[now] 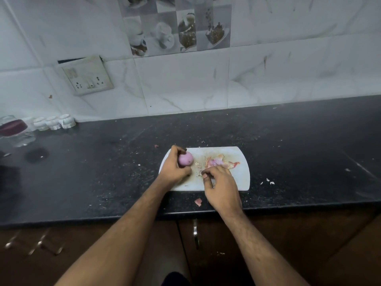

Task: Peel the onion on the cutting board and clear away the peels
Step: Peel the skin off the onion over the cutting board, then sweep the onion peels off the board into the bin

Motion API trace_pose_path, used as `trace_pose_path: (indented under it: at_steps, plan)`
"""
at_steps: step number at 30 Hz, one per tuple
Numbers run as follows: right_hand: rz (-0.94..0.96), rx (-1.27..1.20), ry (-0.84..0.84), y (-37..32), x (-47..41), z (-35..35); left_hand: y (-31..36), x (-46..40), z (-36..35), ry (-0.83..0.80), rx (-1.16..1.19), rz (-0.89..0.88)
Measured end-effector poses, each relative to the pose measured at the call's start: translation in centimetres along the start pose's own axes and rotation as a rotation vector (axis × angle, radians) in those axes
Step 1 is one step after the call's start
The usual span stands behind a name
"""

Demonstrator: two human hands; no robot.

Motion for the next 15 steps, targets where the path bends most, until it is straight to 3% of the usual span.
trace_pose_path:
  at_steps: [15]
  plan:
    - [-0.048,-0.059,0.039,-0.1,0.2,0.6,1.8,3.2,-0.2,0.210,0.007,-0.129]
Point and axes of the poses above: each hand's wrist, its own x-axis away from the middle knuckle, its own z-axis out of the back of the hand, y = z × x, the point moved 5 cm from there along -x, towards the middle knuckle
